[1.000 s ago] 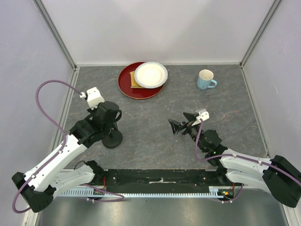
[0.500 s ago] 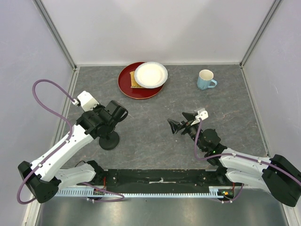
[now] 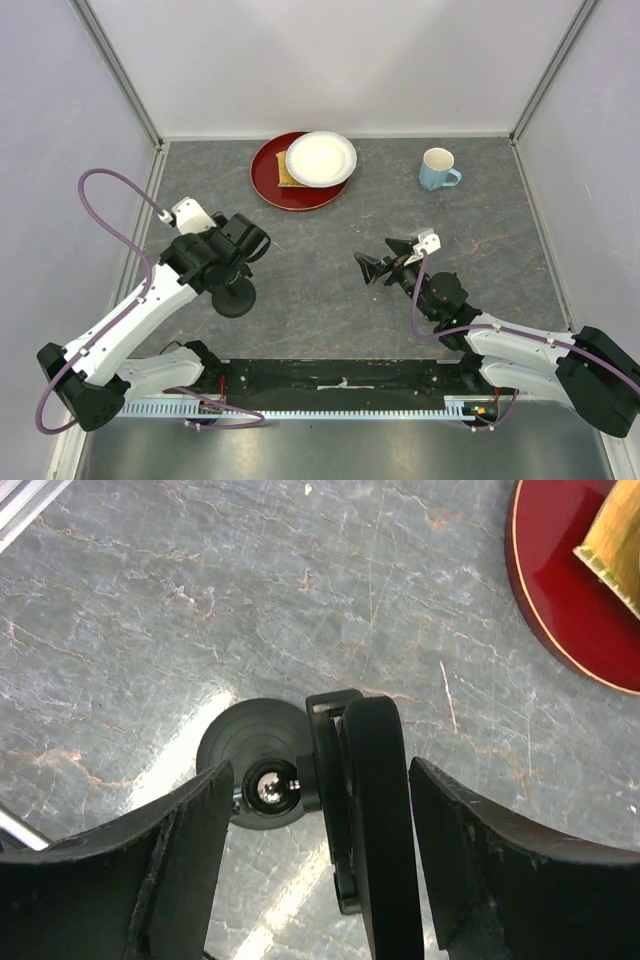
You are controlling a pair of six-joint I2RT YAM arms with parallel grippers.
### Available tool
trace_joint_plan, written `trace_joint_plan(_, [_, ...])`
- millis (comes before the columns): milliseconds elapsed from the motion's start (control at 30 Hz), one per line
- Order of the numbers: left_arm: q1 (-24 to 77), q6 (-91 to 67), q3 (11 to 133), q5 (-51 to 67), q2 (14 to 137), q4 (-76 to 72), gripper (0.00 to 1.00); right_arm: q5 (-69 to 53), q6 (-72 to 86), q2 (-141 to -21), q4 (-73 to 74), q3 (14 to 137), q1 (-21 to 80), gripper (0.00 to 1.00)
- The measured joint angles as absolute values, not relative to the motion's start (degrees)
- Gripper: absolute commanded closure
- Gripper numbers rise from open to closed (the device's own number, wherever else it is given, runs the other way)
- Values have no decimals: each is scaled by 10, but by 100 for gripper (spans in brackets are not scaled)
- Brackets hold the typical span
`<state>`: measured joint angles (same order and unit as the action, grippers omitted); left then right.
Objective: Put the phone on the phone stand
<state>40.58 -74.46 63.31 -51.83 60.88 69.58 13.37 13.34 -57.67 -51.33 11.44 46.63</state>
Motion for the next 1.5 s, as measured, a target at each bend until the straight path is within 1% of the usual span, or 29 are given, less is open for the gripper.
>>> trace_joint_plan(100, [402, -740, 667, -486, 608, 726, 23, 132, 134, -580, -513, 116, 466, 2])
trace_joint_plan(267, [380, -729, 773, -439, 610, 754, 23, 125, 134, -586, -511, 124, 466, 2])
trace_joint_plan(433, [323, -702, 829, -366, 630, 760, 25, 123, 134, -587, -509, 124, 466, 2])
trace_joint_plan(467, [311, -699, 837, -353, 637, 763, 25, 123, 133, -587, -507, 124, 466, 2])
trace_joint_plan(500, [301, -697, 844, -343, 645, 764, 29, 123, 133, -587, -507, 124, 466, 2])
trace_joint_plan(567, [283, -692, 855, -321, 657, 764, 32, 123, 133, -587, -504, 124, 466, 2])
trace_joint_plan(667, [254, -679, 859, -278, 662, 765, 39, 123, 133, -587, -502, 124, 466, 2])
trace_joint_plan(700, [241, -674, 859, -262, 663, 766, 43, 123, 134, -587, -501, 124, 466, 2])
trace_joint_plan(800, [209, -663, 861, -224, 670, 769, 49, 123, 134, -587, -500, 124, 466, 2])
trace_joint_plan(1067, [170, -640, 865, -161, 697, 776, 54, 123, 133, -585, -500, 124, 466, 2])
trace_joint_plan(1233, [158, -633, 859, -139, 697, 776, 60, 123, 134, -585, -500, 124, 466, 2])
trace_joint_plan(1500, [154, -624, 849, -114, 700, 777, 62, 119, 134, -585, -500, 124, 466, 2])
